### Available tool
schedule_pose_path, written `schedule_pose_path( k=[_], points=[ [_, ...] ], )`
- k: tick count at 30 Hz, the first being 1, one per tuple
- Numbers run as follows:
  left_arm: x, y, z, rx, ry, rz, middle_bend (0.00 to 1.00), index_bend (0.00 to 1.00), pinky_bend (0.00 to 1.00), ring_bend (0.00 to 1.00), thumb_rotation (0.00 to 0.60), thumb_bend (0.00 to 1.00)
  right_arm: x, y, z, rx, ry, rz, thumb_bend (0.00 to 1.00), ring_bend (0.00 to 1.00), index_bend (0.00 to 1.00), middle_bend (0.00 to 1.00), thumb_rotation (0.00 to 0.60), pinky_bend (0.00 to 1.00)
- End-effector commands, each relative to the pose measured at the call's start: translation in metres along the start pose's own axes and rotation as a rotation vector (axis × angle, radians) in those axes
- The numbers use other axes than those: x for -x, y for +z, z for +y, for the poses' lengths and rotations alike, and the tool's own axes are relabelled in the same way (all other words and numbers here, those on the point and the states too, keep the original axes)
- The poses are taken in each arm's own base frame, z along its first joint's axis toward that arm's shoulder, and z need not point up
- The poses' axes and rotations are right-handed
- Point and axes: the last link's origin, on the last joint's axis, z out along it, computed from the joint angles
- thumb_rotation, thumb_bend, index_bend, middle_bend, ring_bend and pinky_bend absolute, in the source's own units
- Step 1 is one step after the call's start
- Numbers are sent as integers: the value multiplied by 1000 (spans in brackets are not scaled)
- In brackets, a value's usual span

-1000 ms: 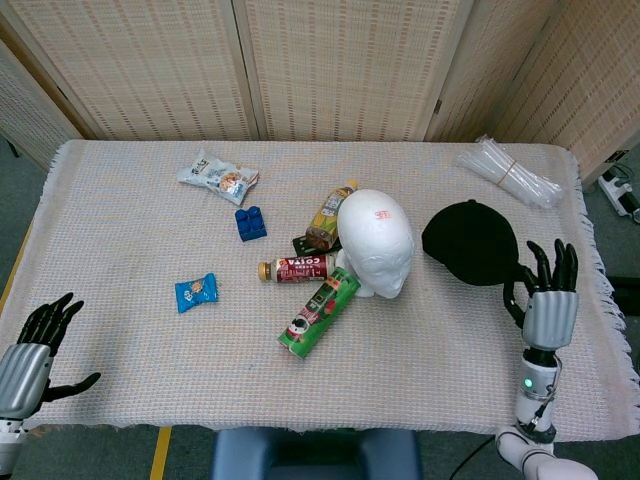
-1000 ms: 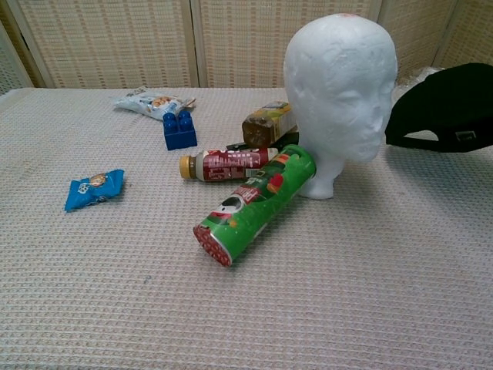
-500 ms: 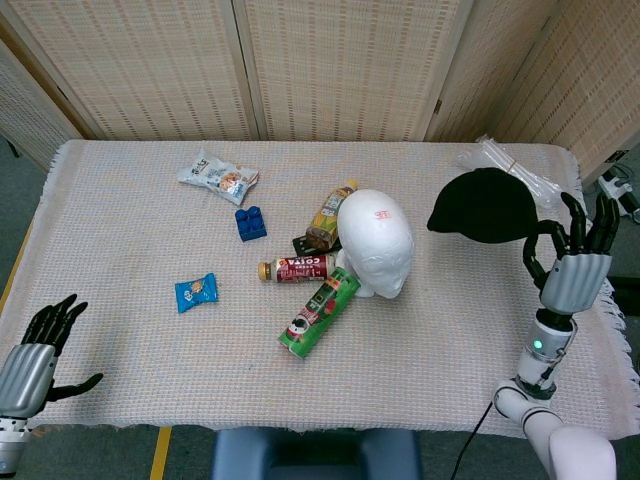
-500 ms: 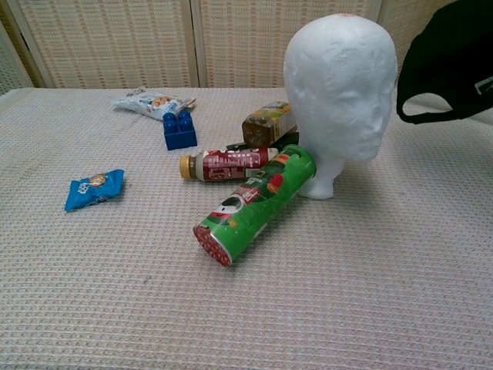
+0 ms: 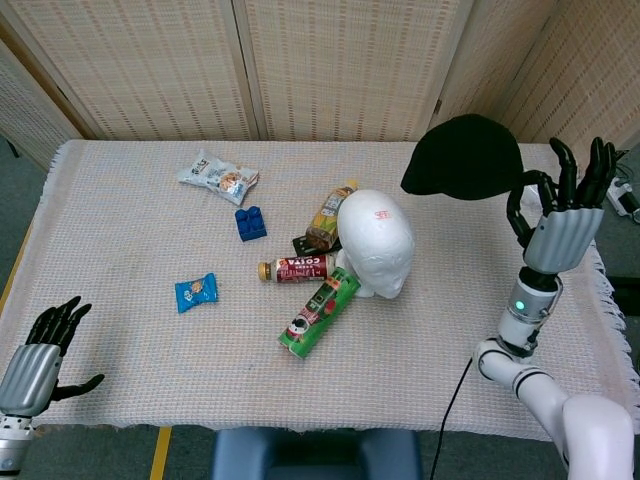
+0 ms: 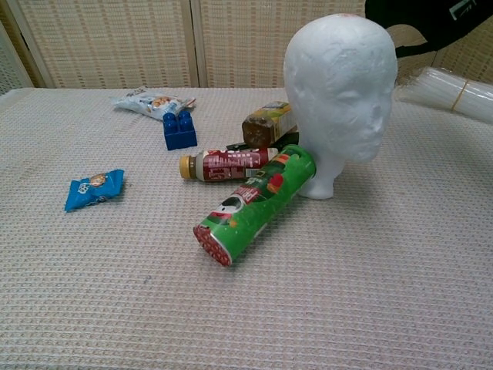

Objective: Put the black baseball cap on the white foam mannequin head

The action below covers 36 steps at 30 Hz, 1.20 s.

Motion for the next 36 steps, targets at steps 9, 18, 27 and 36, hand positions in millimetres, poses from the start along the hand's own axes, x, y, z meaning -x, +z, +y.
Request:
schedule_pose_path(
  k=[9, 18, 27, 36],
  points=[
    [1, 2, -2, -16, 10, 0, 0, 5, 47, 0, 600, 103, 26, 34, -76, -56, 102, -61, 402, 0, 877, 223, 600, 0],
    [-2, 2, -3, -19, 6, 7, 0, 5, 50, 0, 600, 103, 32, -1, -97, -117, 163, -123, 395, 0, 877, 224, 600, 0],
    [-3, 0, -1, -11, 3, 9, 0, 5, 50, 0, 600, 104, 18, -37, -100, -225, 194, -140, 394, 0, 877, 226, 600, 0],
    [-4, -1, 2, -1, -5, 7, 0, 5, 50, 0, 600, 103, -4, -79, -91, -341, 181, -151, 395, 0, 877, 226, 600, 0]
  ],
)
